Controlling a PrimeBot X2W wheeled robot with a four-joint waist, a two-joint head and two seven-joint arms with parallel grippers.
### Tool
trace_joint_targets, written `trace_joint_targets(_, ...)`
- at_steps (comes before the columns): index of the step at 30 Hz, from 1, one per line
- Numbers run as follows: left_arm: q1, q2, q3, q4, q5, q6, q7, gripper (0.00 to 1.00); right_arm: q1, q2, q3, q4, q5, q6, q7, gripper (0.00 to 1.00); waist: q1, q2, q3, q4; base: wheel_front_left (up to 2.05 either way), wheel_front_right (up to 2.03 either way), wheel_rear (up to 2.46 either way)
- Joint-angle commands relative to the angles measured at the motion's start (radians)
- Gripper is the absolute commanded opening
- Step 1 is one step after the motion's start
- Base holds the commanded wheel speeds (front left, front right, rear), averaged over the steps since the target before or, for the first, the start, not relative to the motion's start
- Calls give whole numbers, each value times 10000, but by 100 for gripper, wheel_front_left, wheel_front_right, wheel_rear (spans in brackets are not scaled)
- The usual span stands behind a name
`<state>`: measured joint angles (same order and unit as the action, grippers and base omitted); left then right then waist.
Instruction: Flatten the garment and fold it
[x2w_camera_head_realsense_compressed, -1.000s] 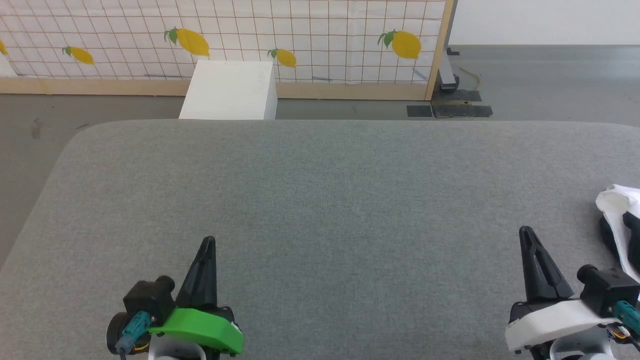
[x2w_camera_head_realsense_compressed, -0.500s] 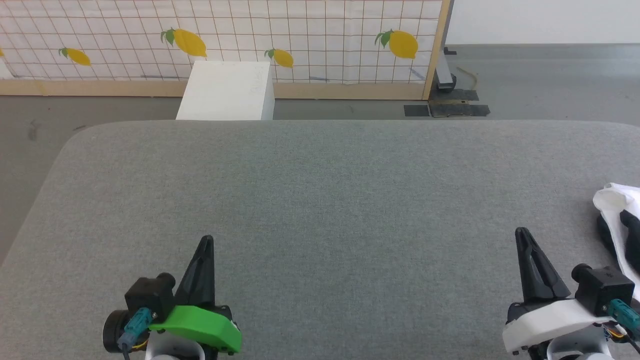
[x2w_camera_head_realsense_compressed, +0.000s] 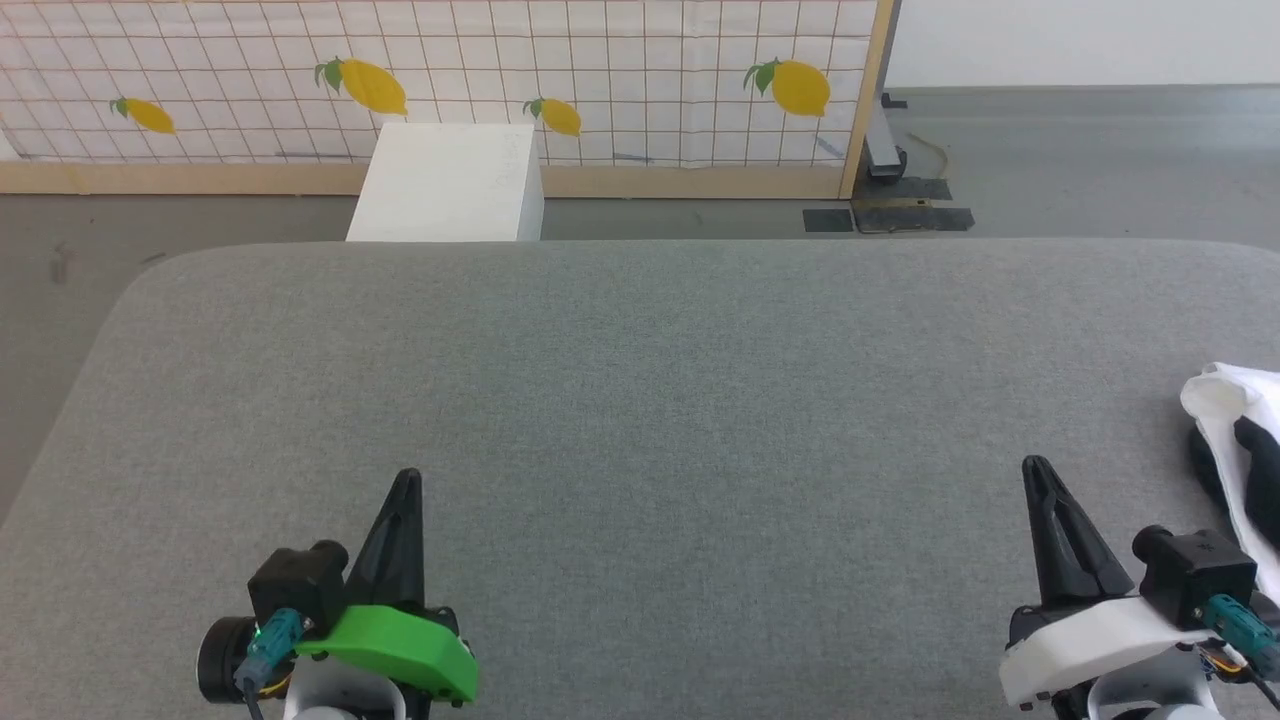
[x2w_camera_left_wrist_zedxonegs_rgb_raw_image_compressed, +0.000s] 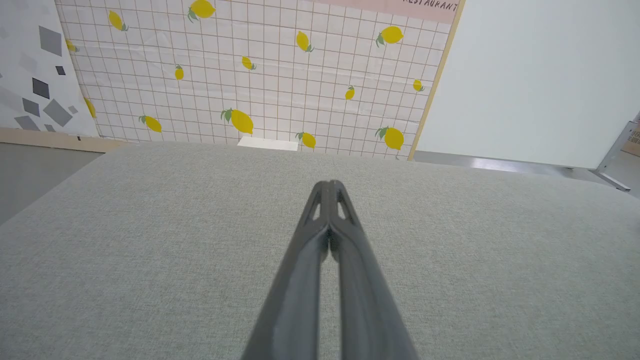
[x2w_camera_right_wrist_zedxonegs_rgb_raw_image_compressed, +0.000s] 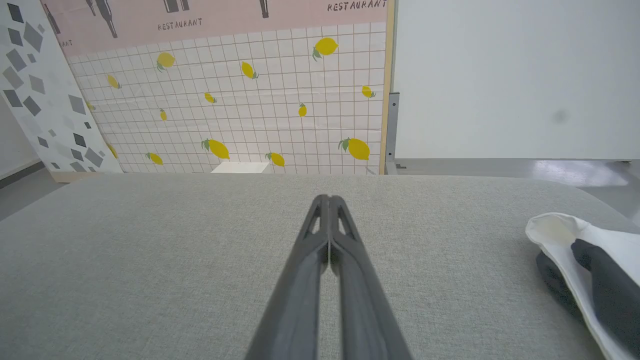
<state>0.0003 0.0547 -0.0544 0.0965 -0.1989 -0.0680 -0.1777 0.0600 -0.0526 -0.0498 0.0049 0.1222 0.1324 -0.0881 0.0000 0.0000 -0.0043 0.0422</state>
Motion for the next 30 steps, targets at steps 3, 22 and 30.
trace_joint_targets(3,-1,-15,43,-80,242,104,80,0,-185,8,45,-15,-117,-5,65,0,0,0,2,-16,0,0,0)
trace_joint_targets(22,-2,-22,158,-283,644,237,470,0,-281,12,149,-23,-372,-7,253,0,0,0,11,-110,0,0,0)
trace_joint_targets(30,-2,-25,206,-368,811,291,632,0,-320,13,192,-26,-477,-9,331,0,0,0,15,-148,0,0,0)
